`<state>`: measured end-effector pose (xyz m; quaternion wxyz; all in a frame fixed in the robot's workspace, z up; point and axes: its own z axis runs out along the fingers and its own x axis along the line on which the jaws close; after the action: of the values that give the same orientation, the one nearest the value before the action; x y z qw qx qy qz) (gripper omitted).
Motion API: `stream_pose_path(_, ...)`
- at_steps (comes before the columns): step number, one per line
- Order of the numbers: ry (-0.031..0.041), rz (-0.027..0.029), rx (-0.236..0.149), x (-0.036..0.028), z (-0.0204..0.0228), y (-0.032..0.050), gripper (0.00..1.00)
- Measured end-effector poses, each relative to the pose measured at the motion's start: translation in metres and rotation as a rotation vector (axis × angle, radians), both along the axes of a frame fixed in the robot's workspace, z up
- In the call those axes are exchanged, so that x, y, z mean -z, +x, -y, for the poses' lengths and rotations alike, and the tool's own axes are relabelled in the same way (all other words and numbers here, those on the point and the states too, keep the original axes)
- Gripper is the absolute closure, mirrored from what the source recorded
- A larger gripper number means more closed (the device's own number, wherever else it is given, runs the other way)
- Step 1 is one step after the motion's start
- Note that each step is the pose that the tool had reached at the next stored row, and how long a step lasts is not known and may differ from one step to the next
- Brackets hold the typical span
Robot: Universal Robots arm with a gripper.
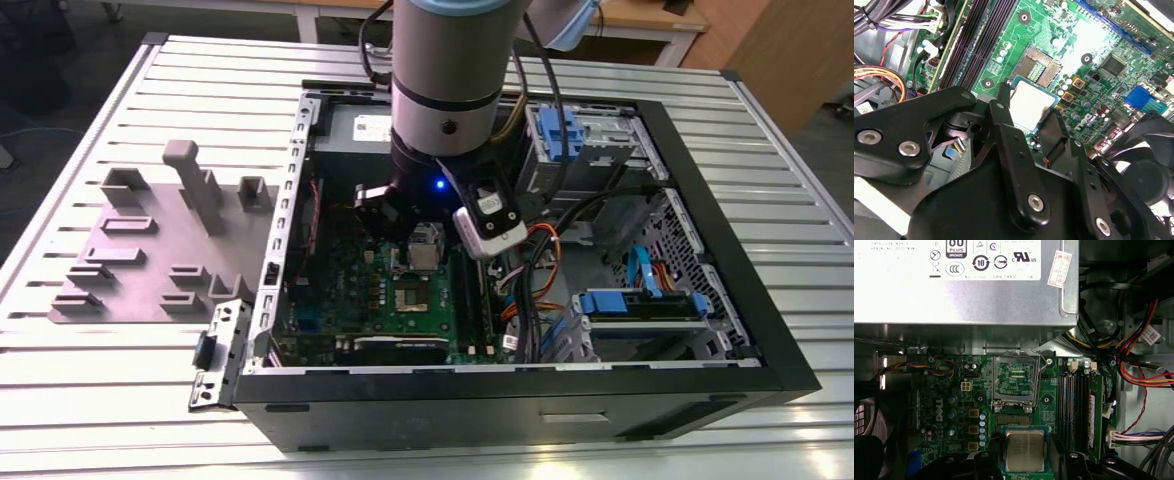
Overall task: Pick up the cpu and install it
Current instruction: 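Place the cpu into insertion slot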
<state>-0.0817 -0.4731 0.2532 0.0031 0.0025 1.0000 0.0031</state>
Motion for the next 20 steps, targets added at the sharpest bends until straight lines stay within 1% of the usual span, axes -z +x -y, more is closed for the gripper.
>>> stream_pose_path(4,0.0001,-0.0003,0.0,0.0003,0.0,-0.0004,0.53)
stream_pose_path(7,0.0001,-0.0024,0.0,0.0023,0.0,-0.0005,0.53)
stream_pose_path(11,0.0001,-0.005,0.0,0.0078,0.0,-0.0005,0.53)
stream_pose_path(15,0.0001,-0.0055,0.0,0.0113,0.0001,-0.0005,0.53)
stream_pose_path(17,0.0001,-0.0066,0.0,0.0137,0.0002,-0.0009,0.53)
stream_pose_path(18,0.0,-0.0079,0.0,0.0151,0.0005,-0.001,0.53)
stream_pose_path(20,-0.0001,-0.01,-0.004,0.0179,0.0027,-0.0011,0.53)
